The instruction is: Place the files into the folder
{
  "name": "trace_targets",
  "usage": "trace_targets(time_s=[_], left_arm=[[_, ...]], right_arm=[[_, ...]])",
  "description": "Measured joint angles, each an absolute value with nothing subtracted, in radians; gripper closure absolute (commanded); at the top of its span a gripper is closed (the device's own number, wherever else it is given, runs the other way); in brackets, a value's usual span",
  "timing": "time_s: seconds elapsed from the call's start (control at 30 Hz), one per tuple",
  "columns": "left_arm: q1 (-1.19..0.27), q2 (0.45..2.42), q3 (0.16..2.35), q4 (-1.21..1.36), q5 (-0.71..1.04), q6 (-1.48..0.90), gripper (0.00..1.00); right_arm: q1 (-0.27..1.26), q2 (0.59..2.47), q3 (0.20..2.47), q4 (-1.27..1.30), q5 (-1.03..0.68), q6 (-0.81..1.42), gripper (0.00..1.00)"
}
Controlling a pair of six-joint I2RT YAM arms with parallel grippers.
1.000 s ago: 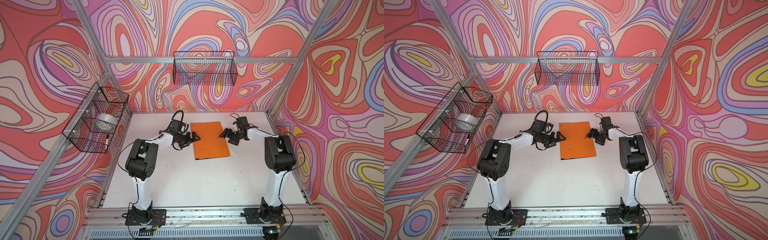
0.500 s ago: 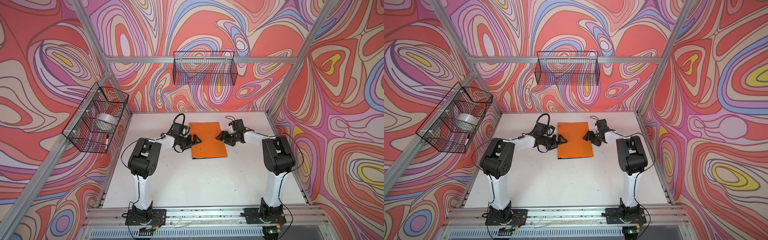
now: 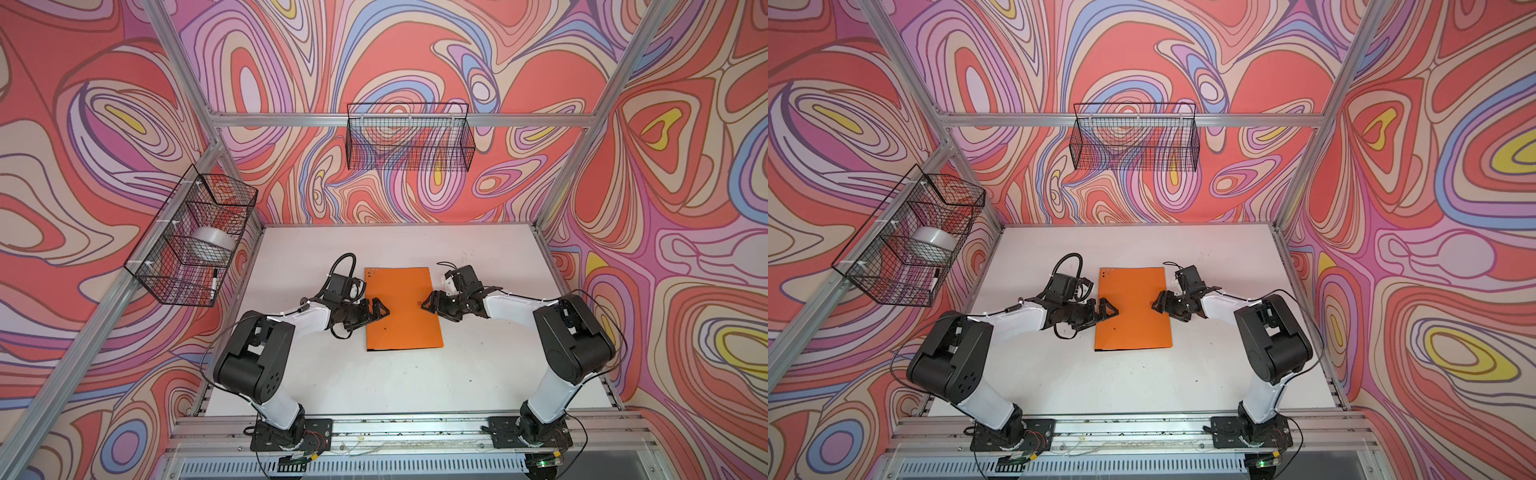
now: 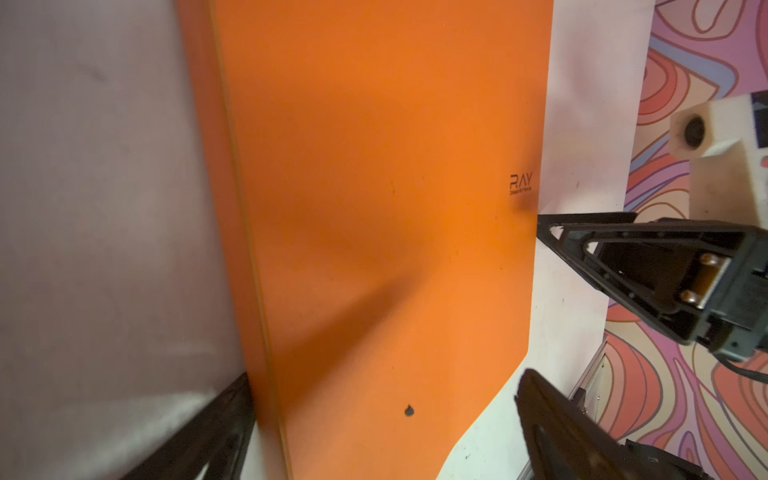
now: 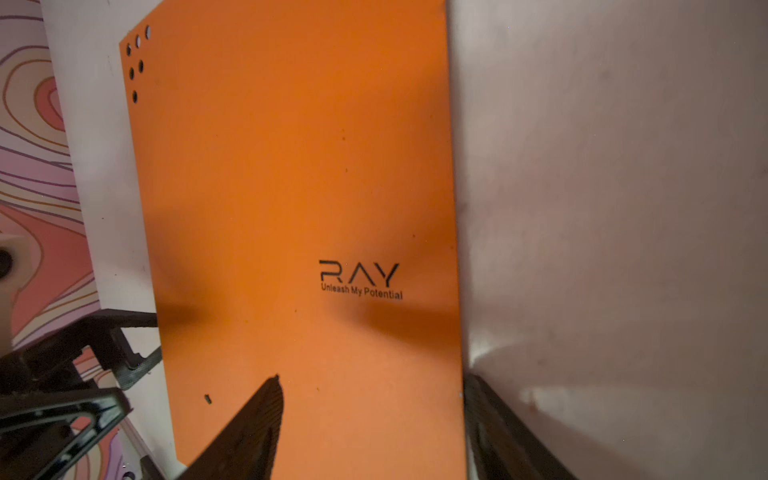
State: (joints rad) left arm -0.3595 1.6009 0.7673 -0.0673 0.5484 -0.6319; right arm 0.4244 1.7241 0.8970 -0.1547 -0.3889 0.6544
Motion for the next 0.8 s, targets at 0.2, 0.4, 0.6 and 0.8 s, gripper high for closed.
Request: trace_targets(time_s=[0.2, 0.4, 0.6, 0.8], left_arm=[[-0.352, 1.478, 0.792, -0.228, 0.423, -0.622, 0.0], [-0.345, 1.19, 0.936, -0.391, 0.133, -0.542, 0.0], [-0.337, 0.856, 0.754, -0.267, -0.337, -0.456, 0.0], [-0.234, 0.857, 0.316, 0.068, -0.603, -0.318, 0.0]], right_arm=[[0.448, 1.663, 0.912, -0.25, -0.27, 0.671, 0.02], [0.423, 1.499, 1.014, -0.397, -0.067, 0.61, 0.02], [0.303, 1.26, 0.997, -0.327, 0.213, 0.526, 0.02], [0.103, 1.219, 0.733, -0.075, 0.35, 0.395, 0.02]])
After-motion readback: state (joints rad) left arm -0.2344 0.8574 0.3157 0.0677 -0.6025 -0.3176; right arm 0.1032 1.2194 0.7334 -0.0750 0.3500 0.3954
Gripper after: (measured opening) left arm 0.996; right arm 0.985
